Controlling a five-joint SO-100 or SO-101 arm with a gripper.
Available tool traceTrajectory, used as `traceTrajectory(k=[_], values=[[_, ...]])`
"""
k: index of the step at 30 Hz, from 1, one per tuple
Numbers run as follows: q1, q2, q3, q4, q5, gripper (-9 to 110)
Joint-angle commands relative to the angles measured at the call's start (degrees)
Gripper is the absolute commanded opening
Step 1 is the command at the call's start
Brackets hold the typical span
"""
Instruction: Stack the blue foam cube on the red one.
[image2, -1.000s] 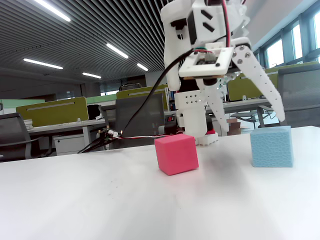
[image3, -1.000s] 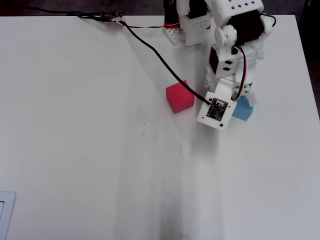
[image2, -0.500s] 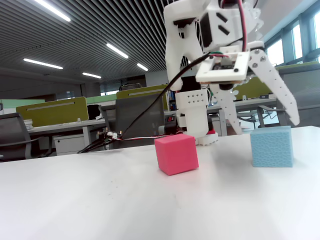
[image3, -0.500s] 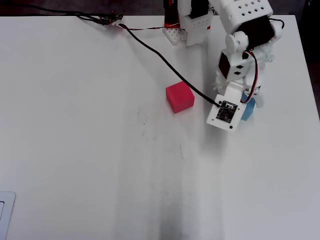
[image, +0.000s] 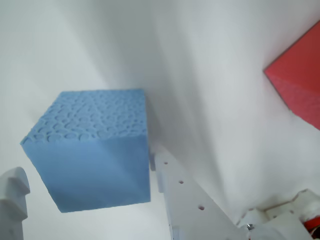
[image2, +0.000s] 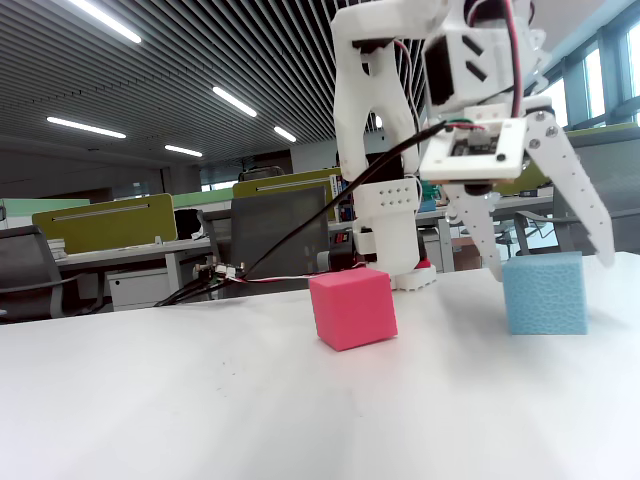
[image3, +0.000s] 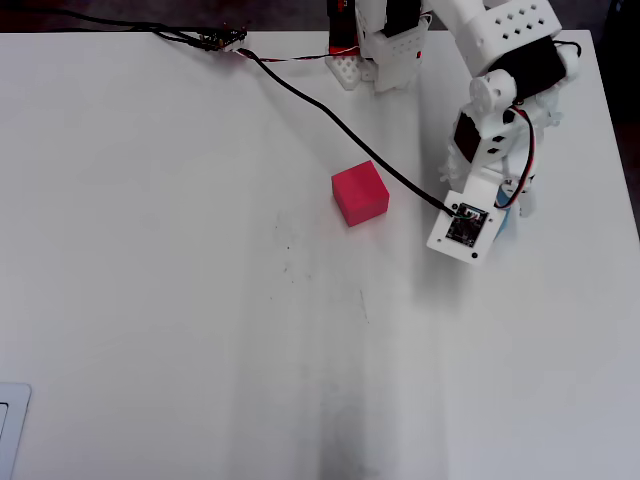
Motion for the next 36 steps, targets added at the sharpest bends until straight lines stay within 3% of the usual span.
traceTrajectory(k=[1, 19, 36], values=[[-0.70, -0.44, -0.79, -1.23, 0.44, 31], [-0.79, -2.29, -4.39, -2.81, 4.92, 21], [6.42, 13.97, -10.20, 2.46, 15.56, 21]])
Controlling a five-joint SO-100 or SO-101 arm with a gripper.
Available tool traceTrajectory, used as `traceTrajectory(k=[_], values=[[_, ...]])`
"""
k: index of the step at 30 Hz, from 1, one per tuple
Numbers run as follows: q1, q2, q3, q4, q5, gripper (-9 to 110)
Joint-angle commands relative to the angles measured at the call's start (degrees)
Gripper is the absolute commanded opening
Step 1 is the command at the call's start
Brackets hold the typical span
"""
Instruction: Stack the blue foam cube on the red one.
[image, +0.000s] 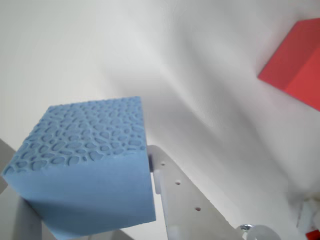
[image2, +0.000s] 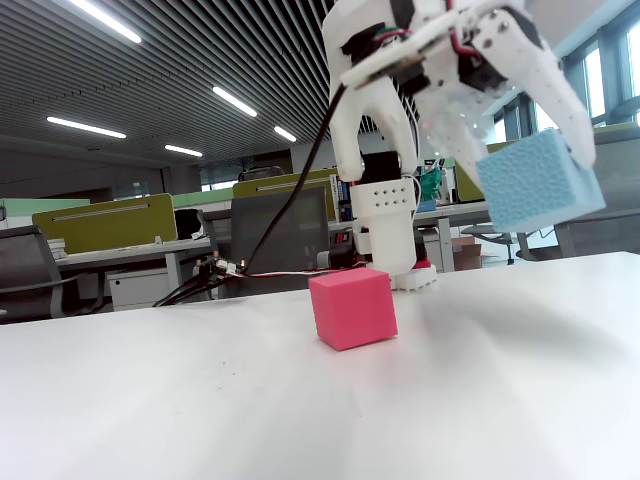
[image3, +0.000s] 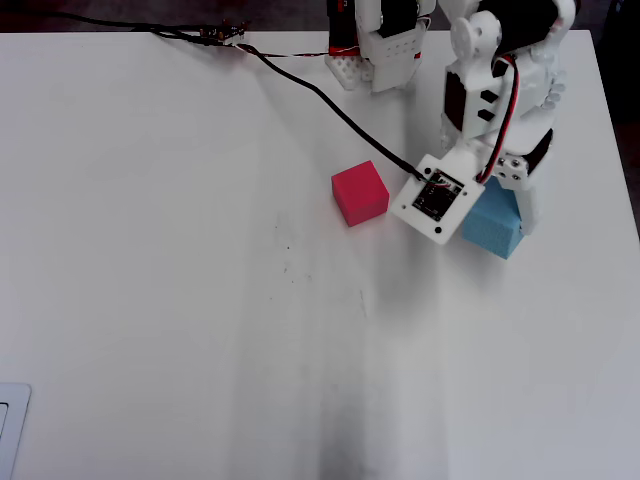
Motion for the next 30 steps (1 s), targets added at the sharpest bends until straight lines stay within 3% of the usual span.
traceTrajectory(k=[1, 20, 30], values=[[3.69, 6.68, -3.96, 3.87, 2.90, 21], [23.99, 11.60, -8.44, 26.19, 3.16, 21], [30.67, 6.24, -6.06, 27.86, 2.37, 21]])
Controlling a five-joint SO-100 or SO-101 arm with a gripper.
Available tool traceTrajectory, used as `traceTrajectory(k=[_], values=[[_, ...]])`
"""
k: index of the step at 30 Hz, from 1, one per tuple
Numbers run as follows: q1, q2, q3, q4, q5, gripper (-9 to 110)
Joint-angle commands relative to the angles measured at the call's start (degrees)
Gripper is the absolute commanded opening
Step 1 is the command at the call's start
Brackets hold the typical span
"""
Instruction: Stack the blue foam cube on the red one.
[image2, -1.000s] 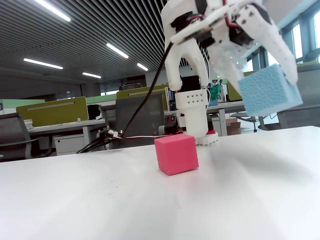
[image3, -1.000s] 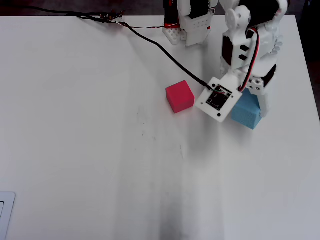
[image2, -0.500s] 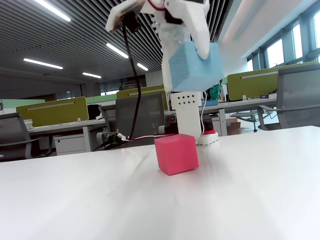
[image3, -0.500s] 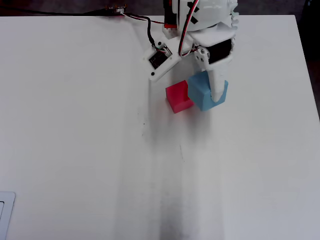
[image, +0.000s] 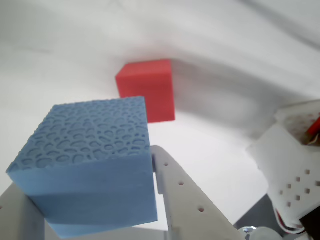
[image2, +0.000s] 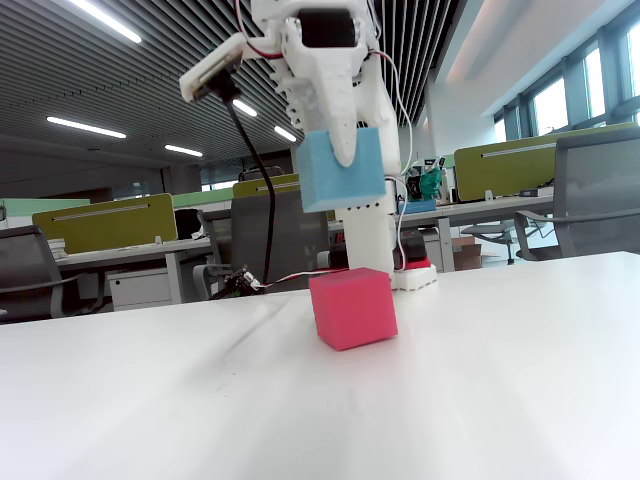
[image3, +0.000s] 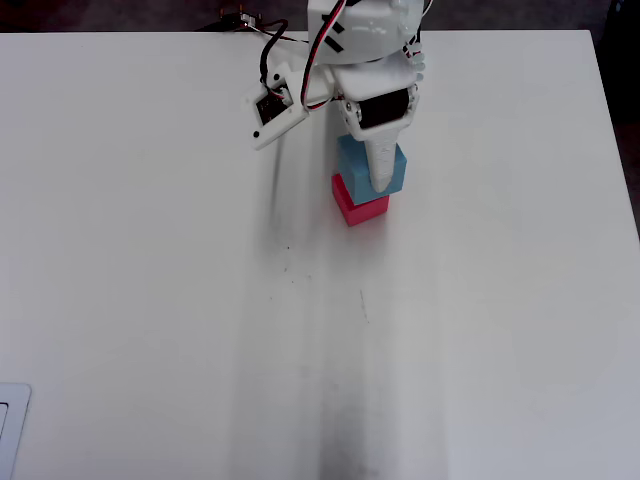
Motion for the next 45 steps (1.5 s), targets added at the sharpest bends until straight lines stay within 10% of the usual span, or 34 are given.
traceTrajectory(k=[1, 45], values=[[1.14, -0.62, -1.14, 0.62, -0.62, 21], [1.76, 8.70, 13.62, -6.42, 0.09, 32]])
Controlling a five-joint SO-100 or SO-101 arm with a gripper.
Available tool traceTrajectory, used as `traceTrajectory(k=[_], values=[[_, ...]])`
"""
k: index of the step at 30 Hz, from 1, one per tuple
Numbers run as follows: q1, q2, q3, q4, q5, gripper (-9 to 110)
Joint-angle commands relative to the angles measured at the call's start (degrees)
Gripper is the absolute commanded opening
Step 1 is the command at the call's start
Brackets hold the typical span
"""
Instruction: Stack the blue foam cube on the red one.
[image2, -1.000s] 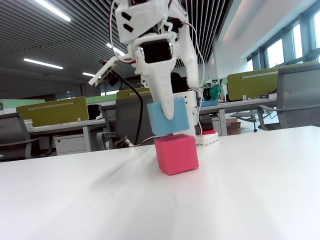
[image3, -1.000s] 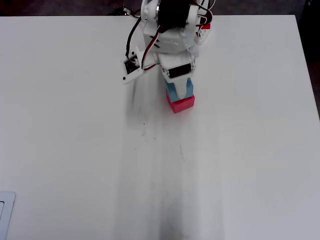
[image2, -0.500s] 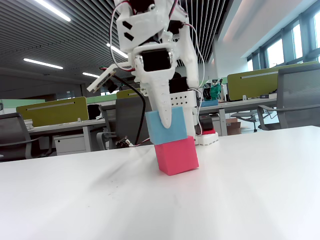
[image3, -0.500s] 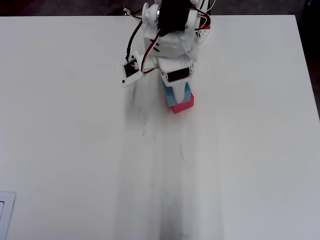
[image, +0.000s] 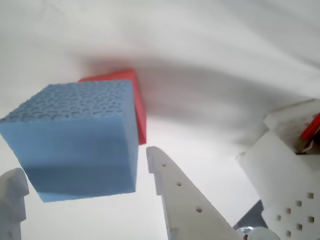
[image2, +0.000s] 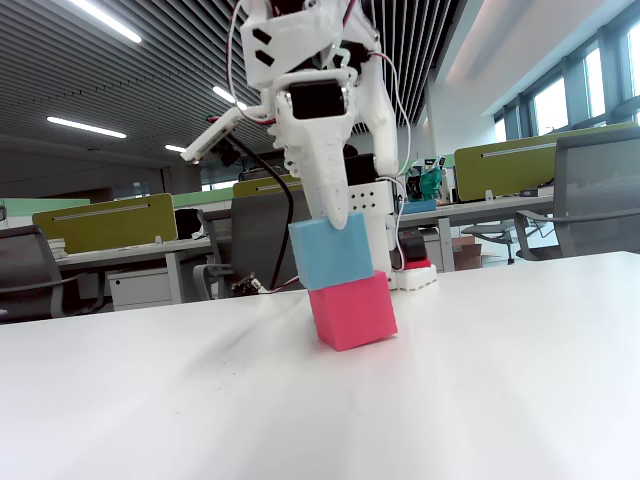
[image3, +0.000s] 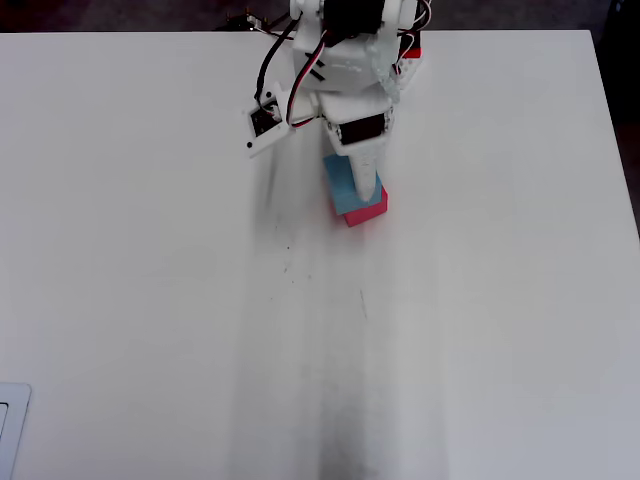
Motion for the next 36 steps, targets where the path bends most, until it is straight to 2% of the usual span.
traceTrajectory(k=[1, 17, 25, 31, 36], values=[[-0.70, 3.96, -3.08, 0.53, 0.26, 31], [-5.80, 28.48, -1.05, -0.70, 0.62, 25], [-2.90, 48.43, 13.01, -5.80, 0.62, 22], [-0.88, 56.25, 22.15, -5.98, 0.62, 22], [-2.46, 62.40, 32.17, -12.22, 0.62, 22]])
